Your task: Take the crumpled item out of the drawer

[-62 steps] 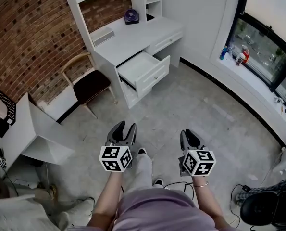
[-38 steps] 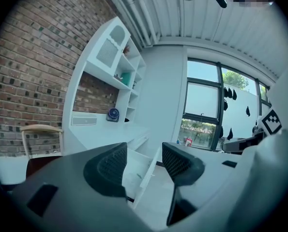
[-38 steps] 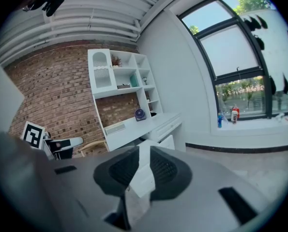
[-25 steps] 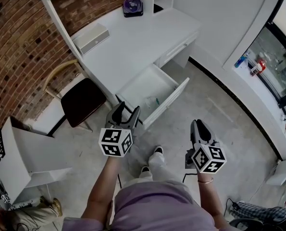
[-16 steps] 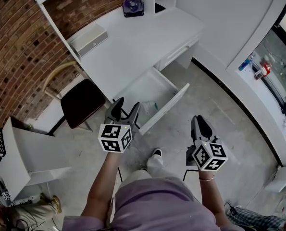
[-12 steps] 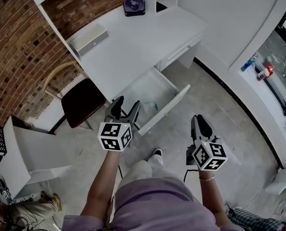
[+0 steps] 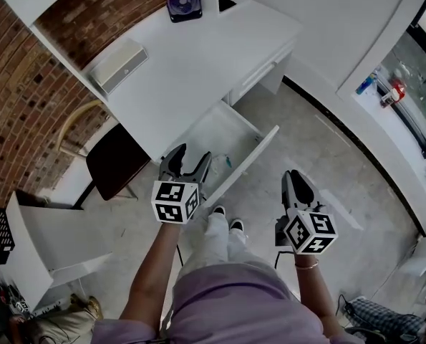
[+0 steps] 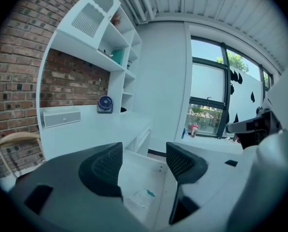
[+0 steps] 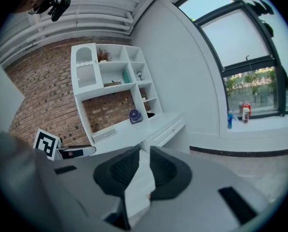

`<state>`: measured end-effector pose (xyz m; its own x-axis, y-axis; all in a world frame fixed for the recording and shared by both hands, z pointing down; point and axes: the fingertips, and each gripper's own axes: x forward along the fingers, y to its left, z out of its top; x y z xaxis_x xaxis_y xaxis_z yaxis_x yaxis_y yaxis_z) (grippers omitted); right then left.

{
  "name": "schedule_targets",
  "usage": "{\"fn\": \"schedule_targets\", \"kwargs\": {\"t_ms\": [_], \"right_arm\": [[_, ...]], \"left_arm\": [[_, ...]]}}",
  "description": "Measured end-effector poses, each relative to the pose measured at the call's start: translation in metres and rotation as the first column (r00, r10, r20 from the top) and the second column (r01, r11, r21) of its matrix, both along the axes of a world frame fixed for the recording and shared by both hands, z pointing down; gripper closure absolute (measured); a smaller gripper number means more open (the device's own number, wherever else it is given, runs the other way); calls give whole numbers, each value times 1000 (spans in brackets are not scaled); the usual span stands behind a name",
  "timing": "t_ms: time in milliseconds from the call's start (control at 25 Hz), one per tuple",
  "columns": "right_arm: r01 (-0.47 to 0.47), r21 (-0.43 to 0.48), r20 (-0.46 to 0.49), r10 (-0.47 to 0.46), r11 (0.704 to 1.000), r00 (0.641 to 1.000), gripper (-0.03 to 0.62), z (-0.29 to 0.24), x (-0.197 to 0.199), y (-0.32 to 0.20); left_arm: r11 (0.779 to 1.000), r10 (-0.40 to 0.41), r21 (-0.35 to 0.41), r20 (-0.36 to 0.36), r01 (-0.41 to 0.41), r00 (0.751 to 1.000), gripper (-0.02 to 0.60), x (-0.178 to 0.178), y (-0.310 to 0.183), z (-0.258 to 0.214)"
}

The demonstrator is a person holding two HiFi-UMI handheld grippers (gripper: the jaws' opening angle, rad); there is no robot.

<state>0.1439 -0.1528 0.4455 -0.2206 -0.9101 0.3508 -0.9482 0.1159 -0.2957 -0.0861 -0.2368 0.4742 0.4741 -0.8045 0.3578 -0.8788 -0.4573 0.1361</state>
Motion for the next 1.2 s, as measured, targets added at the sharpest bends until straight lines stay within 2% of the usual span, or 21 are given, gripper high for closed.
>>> {"fn": "schedule_targets", "kwargs": {"t_ms": [320,640,960,1080,1200], "right_arm": [[-49,-15,-13,48,999,999,536,3,-1,-17],[-108,-51,-27,107,993,994,536,13,2,-28],[-157,-85,-33,155,984,987,536,21,2,-42],[-176,-93,-38,174,980,984,536,22,2,-46],[-197,-104,-46,193,975,980,536,26,4,-50]], "left_arm": [[994,97,-64,44,-94,994,310,17,-30,39],[972,193,-148,80,-180,978,305,34,-45,85],[933,294,-252,121,-257,948,299,47,-54,133],[912,339,-292,141,-288,930,294,52,-55,153],[892,393,-314,180,-326,902,290,57,-54,171]]}}
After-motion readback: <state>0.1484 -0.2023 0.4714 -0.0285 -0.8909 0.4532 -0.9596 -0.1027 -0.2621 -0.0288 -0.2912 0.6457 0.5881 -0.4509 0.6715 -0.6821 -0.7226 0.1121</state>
